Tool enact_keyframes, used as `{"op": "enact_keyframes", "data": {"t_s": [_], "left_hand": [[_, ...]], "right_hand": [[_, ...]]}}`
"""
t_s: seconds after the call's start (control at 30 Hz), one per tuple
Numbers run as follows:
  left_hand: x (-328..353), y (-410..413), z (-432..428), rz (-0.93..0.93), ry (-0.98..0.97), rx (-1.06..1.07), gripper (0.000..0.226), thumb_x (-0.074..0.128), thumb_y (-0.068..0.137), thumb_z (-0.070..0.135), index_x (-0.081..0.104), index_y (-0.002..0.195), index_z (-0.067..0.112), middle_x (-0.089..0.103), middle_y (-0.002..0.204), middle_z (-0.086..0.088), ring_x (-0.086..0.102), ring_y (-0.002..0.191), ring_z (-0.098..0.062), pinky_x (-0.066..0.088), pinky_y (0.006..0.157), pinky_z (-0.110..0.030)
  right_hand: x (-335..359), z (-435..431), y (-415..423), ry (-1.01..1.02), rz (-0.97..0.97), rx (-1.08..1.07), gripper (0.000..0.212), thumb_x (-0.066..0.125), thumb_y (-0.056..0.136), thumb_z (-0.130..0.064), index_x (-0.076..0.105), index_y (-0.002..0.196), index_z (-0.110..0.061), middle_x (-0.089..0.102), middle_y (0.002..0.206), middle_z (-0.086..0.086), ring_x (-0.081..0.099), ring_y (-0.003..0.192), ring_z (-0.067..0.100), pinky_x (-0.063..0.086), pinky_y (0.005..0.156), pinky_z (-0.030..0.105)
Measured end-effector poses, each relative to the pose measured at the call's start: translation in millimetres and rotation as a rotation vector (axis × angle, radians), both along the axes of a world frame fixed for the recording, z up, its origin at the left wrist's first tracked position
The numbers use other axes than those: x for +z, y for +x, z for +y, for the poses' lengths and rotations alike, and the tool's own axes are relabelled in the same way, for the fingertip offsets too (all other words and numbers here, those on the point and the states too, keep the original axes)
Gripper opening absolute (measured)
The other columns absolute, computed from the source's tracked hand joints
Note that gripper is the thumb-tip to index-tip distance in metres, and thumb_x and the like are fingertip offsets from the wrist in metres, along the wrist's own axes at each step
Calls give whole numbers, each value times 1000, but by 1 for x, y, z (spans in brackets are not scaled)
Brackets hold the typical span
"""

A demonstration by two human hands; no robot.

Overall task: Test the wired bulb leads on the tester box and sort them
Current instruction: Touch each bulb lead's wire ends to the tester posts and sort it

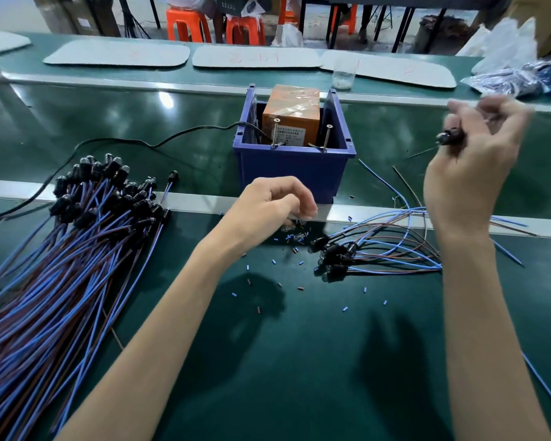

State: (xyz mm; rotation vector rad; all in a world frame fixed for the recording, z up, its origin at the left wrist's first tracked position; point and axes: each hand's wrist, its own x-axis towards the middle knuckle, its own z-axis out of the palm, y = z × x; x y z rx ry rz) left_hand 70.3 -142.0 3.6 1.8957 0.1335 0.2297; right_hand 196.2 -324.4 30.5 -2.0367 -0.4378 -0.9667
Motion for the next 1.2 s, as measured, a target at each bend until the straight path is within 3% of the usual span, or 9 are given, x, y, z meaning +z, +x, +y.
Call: {"op": "enact_keyframes", "data": {"t_s": [0.07,0.17,0.23,0.4,0.5,0.63,0.77,0.93,1.2], "left_hand": [[0,0,2,16,6,6,38,41,83,-8,65,71,18,71,73,6,66,72,-4,43,62,-7],[-3,0,5,69,55,25,38,40,84,-7,65,72,19,72,73,6,66,70,-5,43,63,-8],[-6,1,9,132,129,31,37,41,83,-4,65,72,22,71,69,10,66,67,-3,45,65,-11],[-12,-3,37,403,450,24,25,48,89,11,60,77,29,69,71,12,62,53,-2,47,64,-16],[-9,-14,65,568,641,111,6,60,89,24,62,89,30,72,90,8,66,58,-8,49,71,-20],[1,-35,92,663,833,450,38,78,73,39,64,109,34,68,111,6,61,105,-25,49,90,-35],[14,-52,113,658,826,768,48,88,57,44,71,100,31,67,111,-12,61,104,-35,48,84,-39],[11,-58,121,773,732,748,46,91,52,41,72,92,30,68,102,-13,62,97,-33,51,85,-38],[11,-60,128,560,765,862,28,83,68,40,75,92,29,67,103,-14,61,99,-37,53,84,-43]], "right_hand": [[-3,1,-1,-164,85,22,33,43,94,-8,65,116,2,43,126,29,46,115,36,34,106,29],[-15,1,2,-520,382,47,32,48,91,-2,68,115,-5,43,129,22,39,119,37,29,104,29],[-19,3,1,-709,599,101,30,54,91,-9,69,117,-12,52,125,19,44,119,36,36,99,31],[-23,6,-7,-853,949,288,37,73,81,-17,68,117,-23,68,110,2,57,95,21,44,82,27],[-24,6,-6,-869,934,308,42,64,83,-7,66,120,-28,67,114,-2,55,95,18,43,82,26],[-21,6,-4,-819,868,322,36,62,87,-21,63,122,-30,65,116,-6,57,103,20,44,88,31],[-20,5,-2,-770,861,381,34,59,91,-35,61,124,-29,66,109,-7,57,103,19,43,92,33],[-20,4,-2,-813,882,432,37,57,92,-42,58,127,-29,61,100,-10,56,106,18,42,94,33],[-13,7,-9,-692,833,549,32,57,92,-41,62,122,-30,65,94,-12,60,97,16,45,97,36]]}}
